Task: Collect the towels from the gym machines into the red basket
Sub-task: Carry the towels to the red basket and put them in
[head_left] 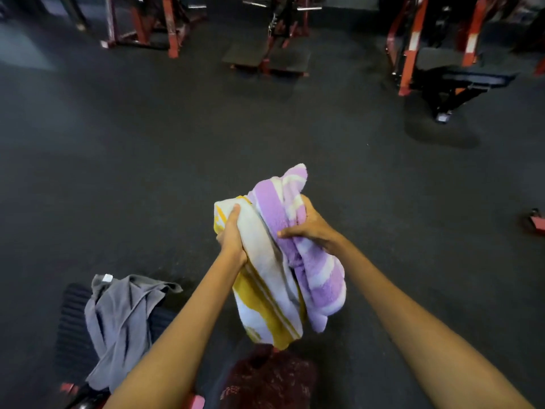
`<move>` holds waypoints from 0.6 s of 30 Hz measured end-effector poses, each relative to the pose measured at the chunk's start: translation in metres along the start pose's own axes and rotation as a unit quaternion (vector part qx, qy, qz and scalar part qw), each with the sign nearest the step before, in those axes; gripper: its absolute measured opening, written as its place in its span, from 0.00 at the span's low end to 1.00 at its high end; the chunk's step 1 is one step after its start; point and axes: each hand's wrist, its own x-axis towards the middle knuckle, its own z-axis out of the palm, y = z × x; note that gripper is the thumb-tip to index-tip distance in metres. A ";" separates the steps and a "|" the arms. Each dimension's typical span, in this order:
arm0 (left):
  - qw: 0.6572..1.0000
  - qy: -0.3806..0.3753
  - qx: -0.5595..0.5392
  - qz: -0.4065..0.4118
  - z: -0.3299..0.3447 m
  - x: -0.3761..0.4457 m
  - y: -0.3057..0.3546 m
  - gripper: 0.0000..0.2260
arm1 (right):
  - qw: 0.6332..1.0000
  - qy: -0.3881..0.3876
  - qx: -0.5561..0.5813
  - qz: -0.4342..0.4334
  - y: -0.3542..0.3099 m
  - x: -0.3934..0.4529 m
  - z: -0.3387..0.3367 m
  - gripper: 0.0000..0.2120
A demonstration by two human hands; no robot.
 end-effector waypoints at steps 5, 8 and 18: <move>0.997 -0.075 -0.019 0.007 0.057 0.065 0.057 0.33 | 0.996 0.069 0.044 -0.016 -0.023 0.103 -0.024 0.43; 0.991 -0.132 0.001 0.004 0.086 0.100 0.100 0.26 | 0.995 0.072 0.069 -0.018 -0.052 0.167 -0.033 0.40; 0.977 -0.164 0.001 0.132 0.131 0.203 0.228 0.31 | 0.994 0.021 0.081 -0.072 -0.141 0.354 -0.031 0.36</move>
